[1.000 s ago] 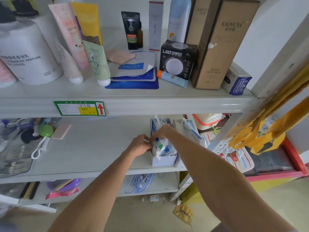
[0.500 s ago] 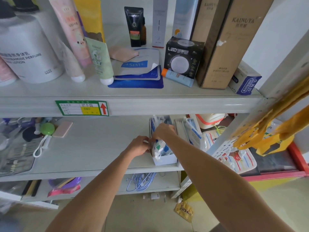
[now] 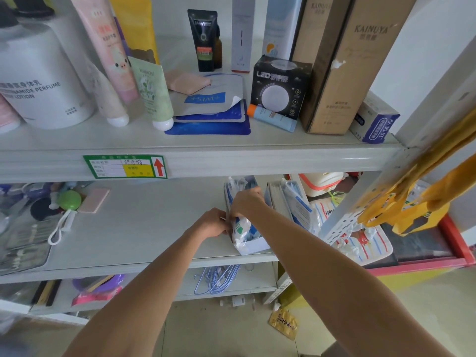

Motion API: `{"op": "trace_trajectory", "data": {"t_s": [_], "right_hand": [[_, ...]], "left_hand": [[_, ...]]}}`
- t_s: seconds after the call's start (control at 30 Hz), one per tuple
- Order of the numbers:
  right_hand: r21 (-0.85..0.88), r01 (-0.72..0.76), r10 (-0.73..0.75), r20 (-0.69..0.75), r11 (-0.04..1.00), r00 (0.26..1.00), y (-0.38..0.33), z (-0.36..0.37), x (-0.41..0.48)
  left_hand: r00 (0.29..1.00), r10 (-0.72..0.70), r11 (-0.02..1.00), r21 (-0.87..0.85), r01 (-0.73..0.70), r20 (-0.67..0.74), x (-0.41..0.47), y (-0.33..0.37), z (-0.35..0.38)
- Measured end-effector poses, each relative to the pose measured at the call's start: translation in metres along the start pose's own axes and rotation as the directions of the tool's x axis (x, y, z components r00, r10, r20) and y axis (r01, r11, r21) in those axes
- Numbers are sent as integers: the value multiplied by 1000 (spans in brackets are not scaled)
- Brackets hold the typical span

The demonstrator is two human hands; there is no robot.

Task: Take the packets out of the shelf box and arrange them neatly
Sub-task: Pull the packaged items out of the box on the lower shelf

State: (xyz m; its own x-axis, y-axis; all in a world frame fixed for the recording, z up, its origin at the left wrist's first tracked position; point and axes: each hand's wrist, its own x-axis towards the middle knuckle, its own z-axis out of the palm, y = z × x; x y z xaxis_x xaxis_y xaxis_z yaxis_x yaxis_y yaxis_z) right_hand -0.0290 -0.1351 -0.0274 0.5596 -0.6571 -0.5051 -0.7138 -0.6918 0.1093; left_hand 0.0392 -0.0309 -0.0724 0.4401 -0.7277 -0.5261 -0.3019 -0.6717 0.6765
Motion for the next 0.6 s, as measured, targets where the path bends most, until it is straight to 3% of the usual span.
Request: {"op": "trace_trajectory", "data": {"t_s": [0.3, 0.47, 0.6], "right_hand": [[199, -166, 181, -59, 966, 982, -5, -1, -21], [138, -202, 210, -47, 970, 977, -7, 1, -23], [11, -191, 191, -68, 982, 979, -5, 5, -18]], "left_hand": [[1000, 6, 1000, -23, -6, 3, -3, -4, 2], [1000, 21, 1000, -21, -21, -6, -1, -4, 6], [997, 63, 995, 85, -59, -45, -1, -1, 11]]}}
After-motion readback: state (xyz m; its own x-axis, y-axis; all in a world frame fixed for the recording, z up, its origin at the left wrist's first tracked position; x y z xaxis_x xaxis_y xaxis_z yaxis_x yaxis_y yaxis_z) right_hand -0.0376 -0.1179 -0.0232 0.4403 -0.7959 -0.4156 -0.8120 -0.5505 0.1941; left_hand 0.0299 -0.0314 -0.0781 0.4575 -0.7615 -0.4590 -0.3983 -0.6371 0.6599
